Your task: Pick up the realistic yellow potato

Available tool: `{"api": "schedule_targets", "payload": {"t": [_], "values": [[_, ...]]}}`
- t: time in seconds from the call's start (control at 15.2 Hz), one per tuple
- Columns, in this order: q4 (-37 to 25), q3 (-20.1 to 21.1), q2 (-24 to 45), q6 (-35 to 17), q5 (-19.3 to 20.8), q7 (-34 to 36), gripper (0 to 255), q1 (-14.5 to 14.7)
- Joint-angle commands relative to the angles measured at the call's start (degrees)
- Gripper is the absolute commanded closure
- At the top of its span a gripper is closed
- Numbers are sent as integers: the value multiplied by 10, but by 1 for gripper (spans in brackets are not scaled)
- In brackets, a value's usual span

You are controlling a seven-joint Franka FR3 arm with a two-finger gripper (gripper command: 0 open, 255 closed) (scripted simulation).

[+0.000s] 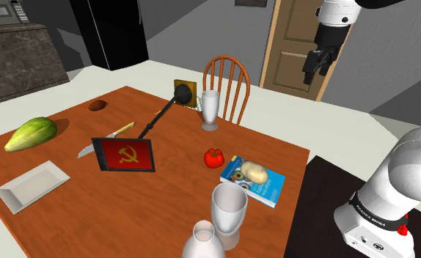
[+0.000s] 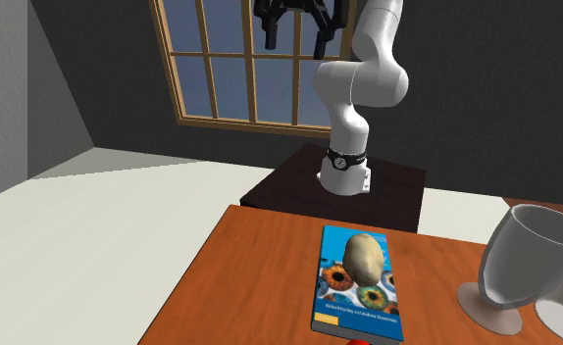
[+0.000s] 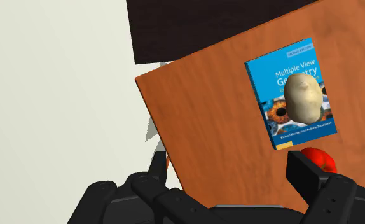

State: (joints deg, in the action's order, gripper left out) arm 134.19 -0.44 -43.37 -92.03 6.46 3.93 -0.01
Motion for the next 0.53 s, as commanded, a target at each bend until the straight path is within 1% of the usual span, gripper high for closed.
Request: {"api": "schedule_targets", "payload": {"t": [0.0, 0.46], "values": [[0, 0, 0, 0, 0, 0, 0, 0], [102, 44, 19, -130, -11, 27, 0, 32]]}}
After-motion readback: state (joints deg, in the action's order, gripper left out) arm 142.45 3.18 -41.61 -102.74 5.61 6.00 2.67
